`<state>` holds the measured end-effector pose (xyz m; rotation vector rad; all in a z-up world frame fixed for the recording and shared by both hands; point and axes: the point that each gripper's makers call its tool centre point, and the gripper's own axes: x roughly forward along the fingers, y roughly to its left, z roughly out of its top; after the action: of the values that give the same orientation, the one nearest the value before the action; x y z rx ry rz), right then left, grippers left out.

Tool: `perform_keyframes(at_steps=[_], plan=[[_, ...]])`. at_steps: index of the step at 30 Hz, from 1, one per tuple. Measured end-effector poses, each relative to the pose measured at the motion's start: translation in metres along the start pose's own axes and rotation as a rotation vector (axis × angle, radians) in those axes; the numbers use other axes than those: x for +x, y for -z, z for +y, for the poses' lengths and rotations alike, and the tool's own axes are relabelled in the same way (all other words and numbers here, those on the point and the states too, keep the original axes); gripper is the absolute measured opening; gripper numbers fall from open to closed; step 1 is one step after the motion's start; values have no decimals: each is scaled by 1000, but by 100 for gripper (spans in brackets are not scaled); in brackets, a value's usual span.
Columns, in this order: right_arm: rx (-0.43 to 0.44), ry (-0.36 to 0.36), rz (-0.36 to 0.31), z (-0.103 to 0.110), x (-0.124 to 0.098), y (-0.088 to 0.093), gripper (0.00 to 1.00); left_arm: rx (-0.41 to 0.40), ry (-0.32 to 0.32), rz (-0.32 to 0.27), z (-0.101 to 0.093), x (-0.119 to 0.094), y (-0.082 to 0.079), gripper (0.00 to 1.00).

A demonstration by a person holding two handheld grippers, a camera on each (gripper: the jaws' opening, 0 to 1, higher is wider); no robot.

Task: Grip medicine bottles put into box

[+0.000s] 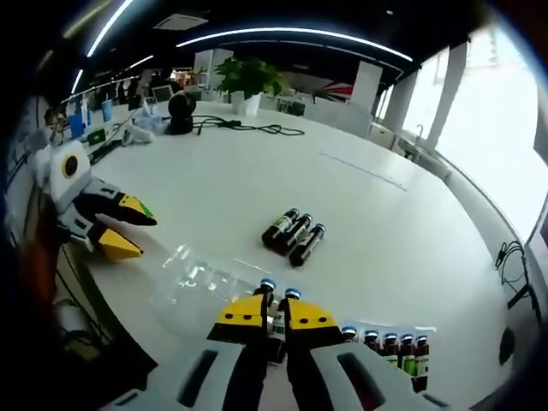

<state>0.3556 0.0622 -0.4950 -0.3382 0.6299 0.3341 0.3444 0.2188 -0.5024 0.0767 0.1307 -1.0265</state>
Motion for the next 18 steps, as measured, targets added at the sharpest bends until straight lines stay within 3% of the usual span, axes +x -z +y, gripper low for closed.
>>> perform_keyframes(at_steps=[18], plan=[[13, 31, -98, -25, 22, -33, 7, 6, 6, 9, -2, 0, 2, 18]])
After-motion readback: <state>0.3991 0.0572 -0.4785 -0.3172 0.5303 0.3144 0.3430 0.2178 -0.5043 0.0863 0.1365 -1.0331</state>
